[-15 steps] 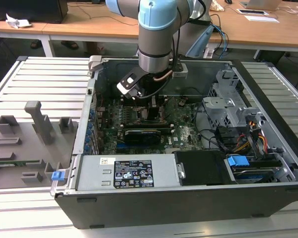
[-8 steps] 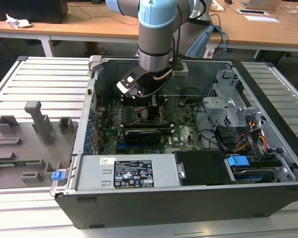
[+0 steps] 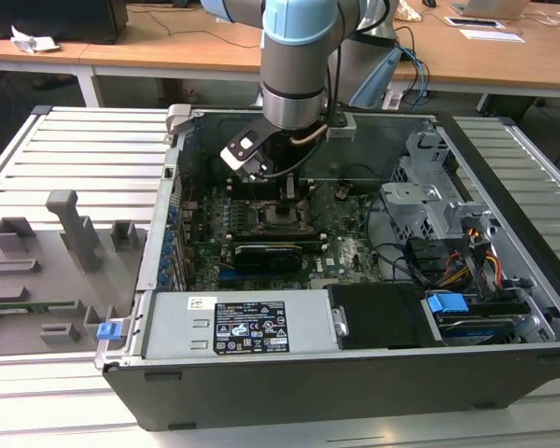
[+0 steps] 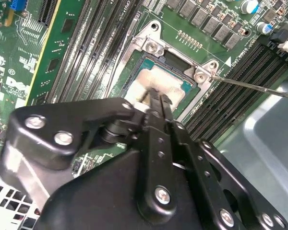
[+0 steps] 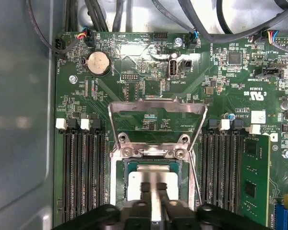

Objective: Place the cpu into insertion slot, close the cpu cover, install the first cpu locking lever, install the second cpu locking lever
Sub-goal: 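Place the cpu into insertion slot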

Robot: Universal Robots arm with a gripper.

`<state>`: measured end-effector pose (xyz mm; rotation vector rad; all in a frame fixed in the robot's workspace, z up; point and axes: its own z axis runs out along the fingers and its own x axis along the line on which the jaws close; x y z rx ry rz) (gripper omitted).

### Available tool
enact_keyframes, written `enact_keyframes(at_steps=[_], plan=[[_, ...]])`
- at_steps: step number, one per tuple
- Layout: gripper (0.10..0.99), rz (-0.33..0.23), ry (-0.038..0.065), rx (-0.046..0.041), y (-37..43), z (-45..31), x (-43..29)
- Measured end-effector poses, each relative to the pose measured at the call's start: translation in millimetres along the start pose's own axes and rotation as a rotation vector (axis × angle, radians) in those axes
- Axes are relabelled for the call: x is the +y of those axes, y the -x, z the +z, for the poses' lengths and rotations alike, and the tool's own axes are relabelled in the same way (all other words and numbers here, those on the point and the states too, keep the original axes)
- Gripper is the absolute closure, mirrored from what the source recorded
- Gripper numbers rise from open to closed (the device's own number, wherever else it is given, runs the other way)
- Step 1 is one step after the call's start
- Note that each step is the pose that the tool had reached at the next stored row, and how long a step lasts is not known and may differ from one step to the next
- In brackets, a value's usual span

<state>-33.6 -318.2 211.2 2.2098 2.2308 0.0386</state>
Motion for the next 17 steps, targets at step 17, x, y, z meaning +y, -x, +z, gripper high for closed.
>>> enact_keyframes(at_steps=[17], plan=[[0.976,0.0,0.0,0.0001,-0.1,-3.5,0.1]])
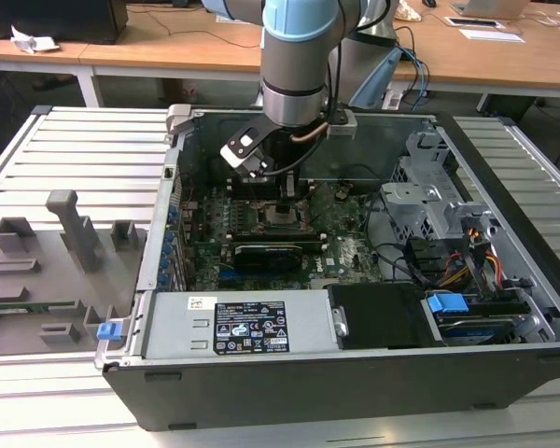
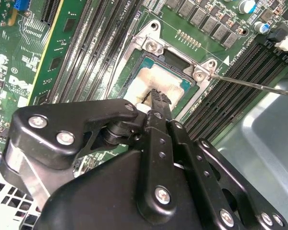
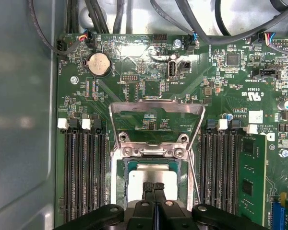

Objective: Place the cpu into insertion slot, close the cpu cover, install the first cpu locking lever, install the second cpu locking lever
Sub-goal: 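Place the cpu into insertion slot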

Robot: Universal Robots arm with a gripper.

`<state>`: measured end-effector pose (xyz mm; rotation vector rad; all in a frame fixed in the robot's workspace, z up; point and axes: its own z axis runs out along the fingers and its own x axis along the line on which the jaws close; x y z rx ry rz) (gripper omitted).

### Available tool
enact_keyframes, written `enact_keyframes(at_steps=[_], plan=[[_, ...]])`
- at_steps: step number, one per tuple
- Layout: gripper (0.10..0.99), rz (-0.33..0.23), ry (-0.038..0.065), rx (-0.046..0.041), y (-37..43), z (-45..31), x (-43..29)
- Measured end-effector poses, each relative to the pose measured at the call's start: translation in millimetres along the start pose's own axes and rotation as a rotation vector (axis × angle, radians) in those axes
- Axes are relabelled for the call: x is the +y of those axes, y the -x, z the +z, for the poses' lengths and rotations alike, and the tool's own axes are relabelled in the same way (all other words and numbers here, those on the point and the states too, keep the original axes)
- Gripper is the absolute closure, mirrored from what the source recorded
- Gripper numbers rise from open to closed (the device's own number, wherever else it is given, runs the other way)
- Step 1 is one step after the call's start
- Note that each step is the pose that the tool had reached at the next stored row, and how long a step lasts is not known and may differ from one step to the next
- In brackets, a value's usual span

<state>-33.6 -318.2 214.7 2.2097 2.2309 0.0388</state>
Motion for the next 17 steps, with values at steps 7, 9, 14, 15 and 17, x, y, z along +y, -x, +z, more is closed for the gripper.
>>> enact_keyframes(at_steps=[7,9,14,15,17], plan=[[0.976,0.0,0.0,-0.0001,0.0,-1.9,0.0],[0.976,0.0,0.0,-0.0001,0.0,-2.3,0.0],[0.976,0.0,0.0,-0.0001,0.0,-3.2,0.1],[0.976,0.0,0.0,0.0,0.0,-3.6,0.1],[0.976,0.0,0.0,-0.0001,-0.1,-3.8,0.1]])
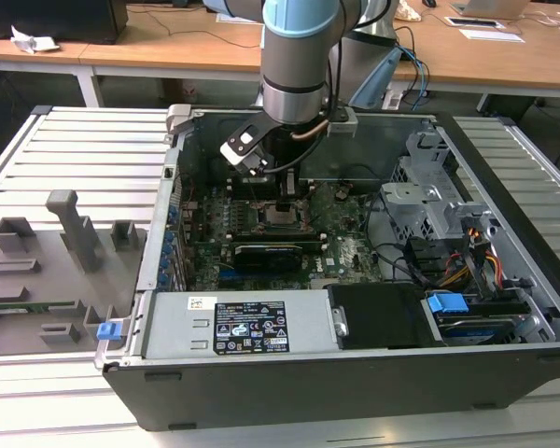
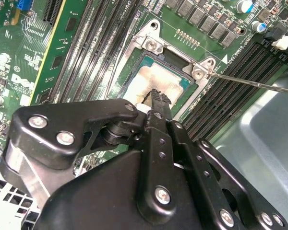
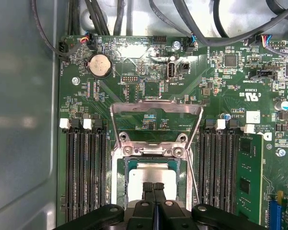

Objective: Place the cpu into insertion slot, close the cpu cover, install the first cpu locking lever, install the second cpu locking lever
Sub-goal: 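Place the cpu into insertion slot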

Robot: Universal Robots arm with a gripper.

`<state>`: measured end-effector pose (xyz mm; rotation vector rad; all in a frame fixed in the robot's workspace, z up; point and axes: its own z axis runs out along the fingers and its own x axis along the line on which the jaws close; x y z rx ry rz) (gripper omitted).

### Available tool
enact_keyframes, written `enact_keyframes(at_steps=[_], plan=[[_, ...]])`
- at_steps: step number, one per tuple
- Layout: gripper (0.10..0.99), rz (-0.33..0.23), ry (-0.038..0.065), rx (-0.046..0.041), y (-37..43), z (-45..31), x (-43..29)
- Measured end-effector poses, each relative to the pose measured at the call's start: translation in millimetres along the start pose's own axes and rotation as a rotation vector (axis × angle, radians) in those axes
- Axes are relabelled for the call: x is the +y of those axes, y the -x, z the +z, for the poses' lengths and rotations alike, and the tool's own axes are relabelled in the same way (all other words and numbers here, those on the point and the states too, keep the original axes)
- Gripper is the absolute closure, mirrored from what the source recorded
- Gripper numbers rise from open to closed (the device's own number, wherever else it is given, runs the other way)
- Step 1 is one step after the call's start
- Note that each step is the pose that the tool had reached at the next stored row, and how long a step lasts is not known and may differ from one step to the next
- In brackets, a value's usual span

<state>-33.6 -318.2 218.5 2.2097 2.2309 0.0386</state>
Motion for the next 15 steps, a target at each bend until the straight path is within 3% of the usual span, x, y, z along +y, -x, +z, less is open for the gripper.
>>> enact_keyframes(at_steps=[15], plan=[[0.976,0.001,0.0,-0.0001,-0.1,-5.8,0.1]])
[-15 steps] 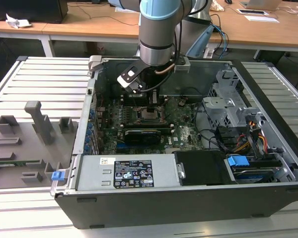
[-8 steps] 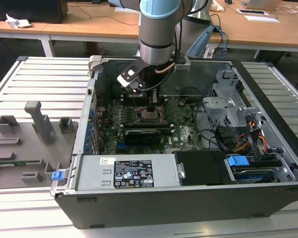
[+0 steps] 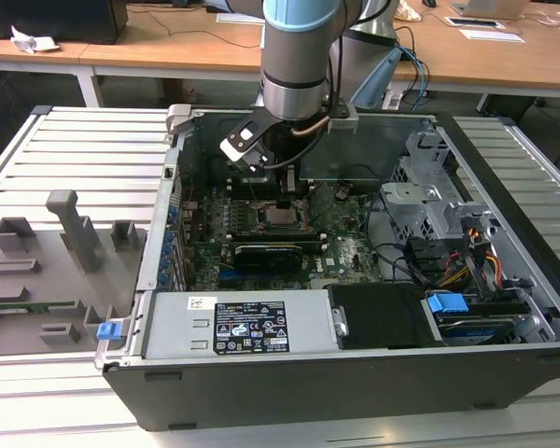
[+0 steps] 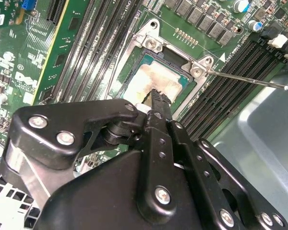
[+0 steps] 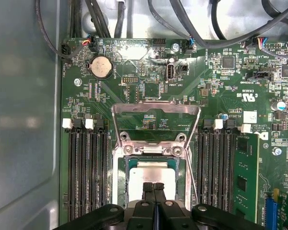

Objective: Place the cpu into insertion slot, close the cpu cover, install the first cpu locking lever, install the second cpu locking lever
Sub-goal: 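Place the cpu into insertion slot, then close the cpu cover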

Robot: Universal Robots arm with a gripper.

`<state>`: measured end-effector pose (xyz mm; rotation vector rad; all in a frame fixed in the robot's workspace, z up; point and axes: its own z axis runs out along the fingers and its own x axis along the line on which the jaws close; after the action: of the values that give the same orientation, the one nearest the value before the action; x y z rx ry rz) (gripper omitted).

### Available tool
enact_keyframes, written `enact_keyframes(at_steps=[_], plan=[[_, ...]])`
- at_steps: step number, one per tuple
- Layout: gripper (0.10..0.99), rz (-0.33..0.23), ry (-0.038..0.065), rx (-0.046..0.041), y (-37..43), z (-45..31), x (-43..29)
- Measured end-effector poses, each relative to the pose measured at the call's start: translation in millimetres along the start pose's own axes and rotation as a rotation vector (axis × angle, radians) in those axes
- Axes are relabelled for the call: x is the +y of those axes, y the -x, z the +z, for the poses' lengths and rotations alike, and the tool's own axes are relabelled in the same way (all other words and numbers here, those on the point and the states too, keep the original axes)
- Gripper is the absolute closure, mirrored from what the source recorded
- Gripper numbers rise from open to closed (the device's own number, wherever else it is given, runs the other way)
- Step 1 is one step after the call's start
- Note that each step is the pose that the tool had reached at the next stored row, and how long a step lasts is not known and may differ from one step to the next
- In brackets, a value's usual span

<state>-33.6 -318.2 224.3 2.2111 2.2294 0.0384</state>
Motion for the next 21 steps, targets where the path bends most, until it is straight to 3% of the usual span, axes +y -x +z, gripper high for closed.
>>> enact_keyframes(at_steps=[4,12,16,18,21], plan=[[0.976,0.0,0.0,-0.0003,0.0,-1.7,0.0],[0.976,0.001,0.0,-0.0012,-0.3,-15.9,0.3],[0.976,0.001,0.0,-0.0022,-0.5,-29.5,0.6],[0.976,0.001,0.0,-0.0042,-0.8,-46.6,0.9],[0.976,0.001,0.0,-0.0041,1.5,-49.7,0.8]])
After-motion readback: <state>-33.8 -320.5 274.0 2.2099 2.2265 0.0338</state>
